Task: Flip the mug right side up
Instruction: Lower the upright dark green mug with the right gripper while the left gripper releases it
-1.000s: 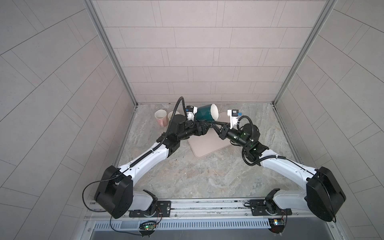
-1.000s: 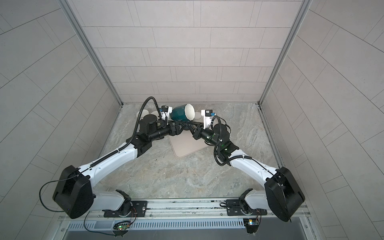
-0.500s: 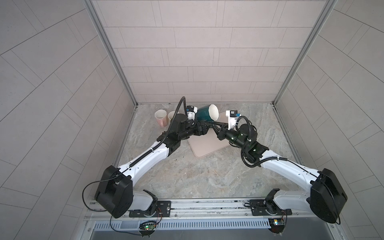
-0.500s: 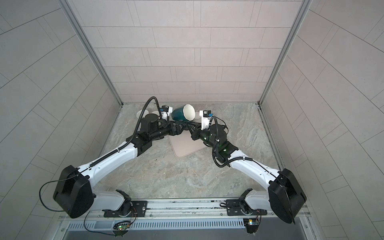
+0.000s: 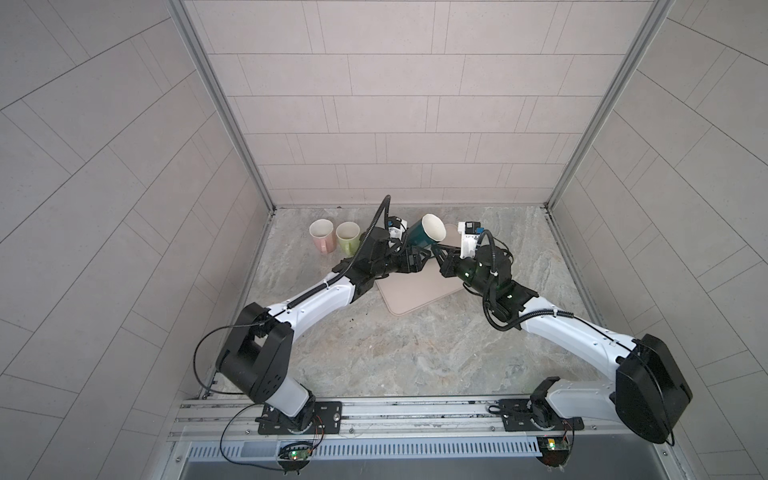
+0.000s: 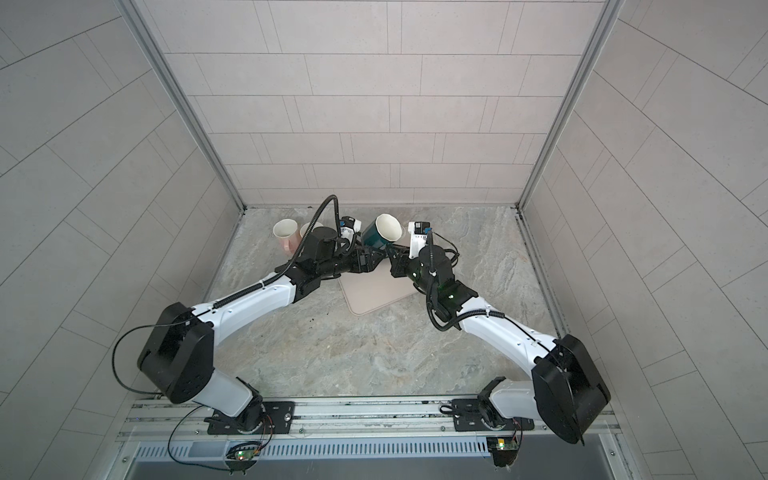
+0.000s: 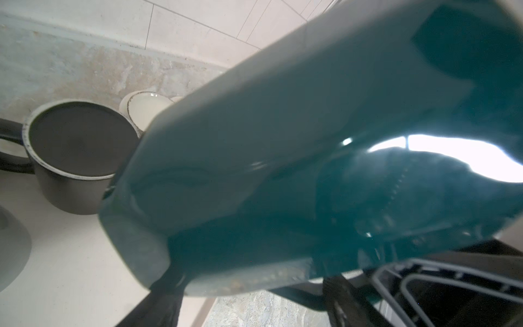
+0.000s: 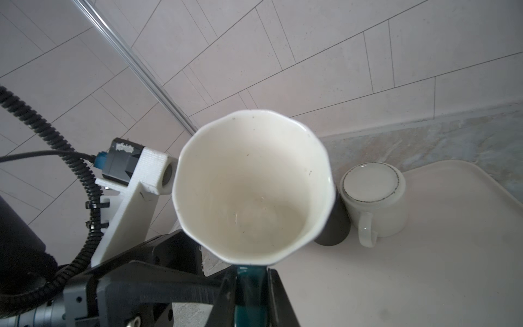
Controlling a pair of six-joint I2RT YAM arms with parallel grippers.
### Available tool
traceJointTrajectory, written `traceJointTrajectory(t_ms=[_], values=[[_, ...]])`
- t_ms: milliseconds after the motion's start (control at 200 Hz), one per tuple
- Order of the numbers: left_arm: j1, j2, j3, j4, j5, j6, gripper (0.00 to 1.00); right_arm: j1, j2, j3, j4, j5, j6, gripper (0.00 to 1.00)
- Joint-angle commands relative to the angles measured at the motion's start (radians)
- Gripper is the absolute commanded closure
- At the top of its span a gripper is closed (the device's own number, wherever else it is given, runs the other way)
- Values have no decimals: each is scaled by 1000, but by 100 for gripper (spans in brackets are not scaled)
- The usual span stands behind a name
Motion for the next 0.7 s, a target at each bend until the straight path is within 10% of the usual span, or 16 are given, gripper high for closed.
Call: traceJointTrajectory(t_ms=[0, 696], values=[[-3, 11, 42, 25, -17, 25, 18, -15, -14, 39, 70, 8, -10, 100], [0, 135, 43, 68, -9, 1, 17, -106, 154, 87, -56, -33, -3, 100]])
